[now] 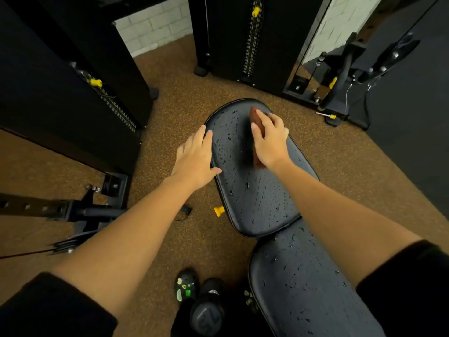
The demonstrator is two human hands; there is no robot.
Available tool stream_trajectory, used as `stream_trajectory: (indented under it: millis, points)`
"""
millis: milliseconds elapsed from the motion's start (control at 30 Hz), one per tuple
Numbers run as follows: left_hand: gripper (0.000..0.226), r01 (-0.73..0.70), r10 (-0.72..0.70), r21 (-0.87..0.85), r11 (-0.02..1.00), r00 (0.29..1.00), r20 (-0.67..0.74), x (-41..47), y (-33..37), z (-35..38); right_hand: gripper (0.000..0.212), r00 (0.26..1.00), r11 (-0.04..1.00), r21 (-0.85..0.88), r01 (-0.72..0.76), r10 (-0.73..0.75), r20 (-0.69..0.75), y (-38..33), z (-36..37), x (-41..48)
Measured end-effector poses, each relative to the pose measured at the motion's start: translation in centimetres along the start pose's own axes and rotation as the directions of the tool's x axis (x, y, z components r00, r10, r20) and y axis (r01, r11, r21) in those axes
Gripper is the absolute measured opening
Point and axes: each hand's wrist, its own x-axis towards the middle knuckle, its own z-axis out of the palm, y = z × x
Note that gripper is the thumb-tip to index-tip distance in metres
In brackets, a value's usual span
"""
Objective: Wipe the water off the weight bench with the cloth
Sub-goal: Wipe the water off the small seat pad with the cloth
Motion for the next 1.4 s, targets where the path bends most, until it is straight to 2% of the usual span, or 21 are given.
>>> stream_trajectory:
  millis: [67, 167, 300, 467, 667, 733, 833, 900, 1133, 1267, 1400]
  points:
    - [0.098, -0.033, 0.032, 0.079, 0.996, 0.999, 0.015, 1.1, -0.2, -0.2, 0.044, 0.998, 0.987, -0.146, 0.069, -0.068, 0.017, -0.1, 1.0, 1.6]
    - [0.103, -0.065, 0.061, 0.141, 0.988, 0.998, 0.035, 2.5, -0.6, 0.1, 0.046, 0.982, 0.899, -0.399, 0.179, -0.139, 0.126, 0.9, 2.9, 2.5]
    - [0.107, -0.109, 0.098, 0.248, 0.963, 0.994, 0.058, 3.6, -0.9, 1.0, 0.048, 0.976, 0.822, -0.525, 0.220, -0.190, 0.110, 3.1, 4.3, 0.6]
    - [0.108, -0.136, 0.110, 0.295, 0.946, 0.989, 0.101, 4.3, -0.9, 1.9, 0.048, 0.988, 0.836, -0.528, 0.152, -0.137, 0.067, 4.3, 3.2, 0.9]
    - [0.109, -0.123, 0.106, 0.251, 0.960, 0.991, 0.079, 4.5, -1.0, 2.5, 0.049, 0.998, 0.874, -0.483, 0.053, -0.057, 0.006, 1.9, 3.3, 4.2]
    - [0.109, -0.113, 0.097, 0.243, 0.963, 0.992, 0.076, 4.5, -0.9, 2.7, 0.050, 0.995, 0.863, -0.496, 0.093, -0.090, 0.031, 1.4, 3.7, 4.1]
    - [0.108, -0.098, 0.081, 0.260, 0.961, 0.994, 0.075, 4.6, -0.7, 2.9, 0.055, 0.972, 0.804, -0.547, 0.235, -0.196, 0.129, 2.1, 4.0, 2.3]
    - [0.109, -0.095, 0.077, 0.267, 0.959, 0.994, 0.077, 4.7, -0.7, 2.9, 0.059, 0.969, 0.779, -0.576, 0.249, -0.194, 0.156, 3.2, 3.5, 1.3]
    - [0.109, -0.103, 0.092, 0.278, 0.955, 0.994, 0.054, 4.7, -0.8, 3.0, 0.057, 0.999, 0.853, -0.522, 0.020, 0.006, 0.048, 2.3, 1.8, 4.7]
    - [0.109, -0.112, 0.101, 0.297, 0.948, 0.994, 0.052, 4.6, -1.1, 3.0, 0.060, 0.988, 0.829, -0.539, 0.149, -0.097, 0.123, 0.5, 2.8, 5.4]
    - [0.109, -0.111, 0.100, 0.304, 0.946, 0.994, 0.052, 4.6, -1.2, 3.0, 0.065, 0.957, 0.757, -0.587, 0.289, -0.211, 0.199, 2.0, 3.4, 2.3]
